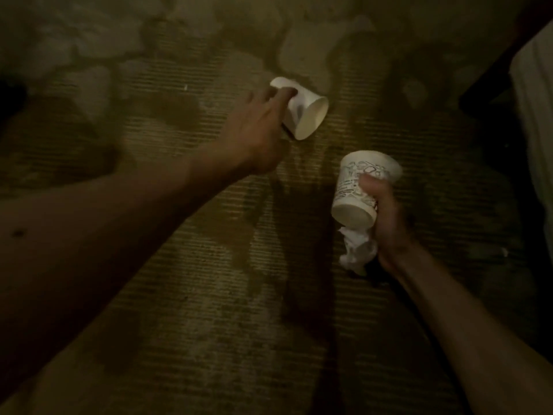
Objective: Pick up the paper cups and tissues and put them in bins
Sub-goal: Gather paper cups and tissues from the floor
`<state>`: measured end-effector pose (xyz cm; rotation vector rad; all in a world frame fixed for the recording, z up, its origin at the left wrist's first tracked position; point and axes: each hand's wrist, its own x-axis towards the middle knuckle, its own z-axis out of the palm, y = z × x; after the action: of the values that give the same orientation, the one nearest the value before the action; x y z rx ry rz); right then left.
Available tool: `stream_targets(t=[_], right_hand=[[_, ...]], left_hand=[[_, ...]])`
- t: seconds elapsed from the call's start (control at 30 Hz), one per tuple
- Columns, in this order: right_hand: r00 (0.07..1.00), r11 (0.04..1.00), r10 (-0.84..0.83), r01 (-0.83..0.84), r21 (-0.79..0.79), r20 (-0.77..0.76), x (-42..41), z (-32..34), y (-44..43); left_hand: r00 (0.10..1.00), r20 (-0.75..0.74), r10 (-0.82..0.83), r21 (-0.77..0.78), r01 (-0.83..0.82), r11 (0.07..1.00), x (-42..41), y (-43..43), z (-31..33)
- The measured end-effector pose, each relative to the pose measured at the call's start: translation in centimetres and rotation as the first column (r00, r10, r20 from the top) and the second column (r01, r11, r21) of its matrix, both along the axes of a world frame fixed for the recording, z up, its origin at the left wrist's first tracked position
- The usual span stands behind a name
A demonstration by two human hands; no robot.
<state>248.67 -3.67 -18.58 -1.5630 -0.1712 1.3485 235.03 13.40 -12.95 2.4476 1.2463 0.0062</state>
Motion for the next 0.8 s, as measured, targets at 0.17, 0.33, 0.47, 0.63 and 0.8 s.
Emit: stream_targets(t=[0.17, 0.33, 0.47, 0.63, 0.8], right_hand=[[0.999, 0.999, 0.022, -0.024, 0.036, 0.049, 0.1, -0.4, -0.2], [0.991, 0.998, 0.015, -0.023, 0.061, 0.131, -0.3, -0.4, -0.1], [0.987, 0.999, 0.008, -0.016, 0.048, 0.161, -0.4, -0.3, -0.1], [0.988, 1.000, 0.008, -0.010, 0.010, 0.152, -0.7, 0.0, -0.2], [0.987, 0.993, 0.062, -0.046, -0.110, 0.148, -1.6, 0.9, -0.2]], left_hand=[[0.986, -0.121, -0.117, 0.064, 0.125, 0.990, 2.8, 3.0, -1.3], [0.964, -0.247, -0.097, 0.267, 0.164, 0.950, 2.8, 3.2, -2.4], [0.964, -0.263, -0.033, 0.189, 0.085, 0.978, 0.7, 2.4, -2.1], [0.989, -0.110, 0.097, -0.153, -0.113, 0.982, -4.5, -2.4, -0.7], [0.946, 0.145, 0.289, -0.526, -0.174, 0.832, -11.3, -9.5, 1.6]])
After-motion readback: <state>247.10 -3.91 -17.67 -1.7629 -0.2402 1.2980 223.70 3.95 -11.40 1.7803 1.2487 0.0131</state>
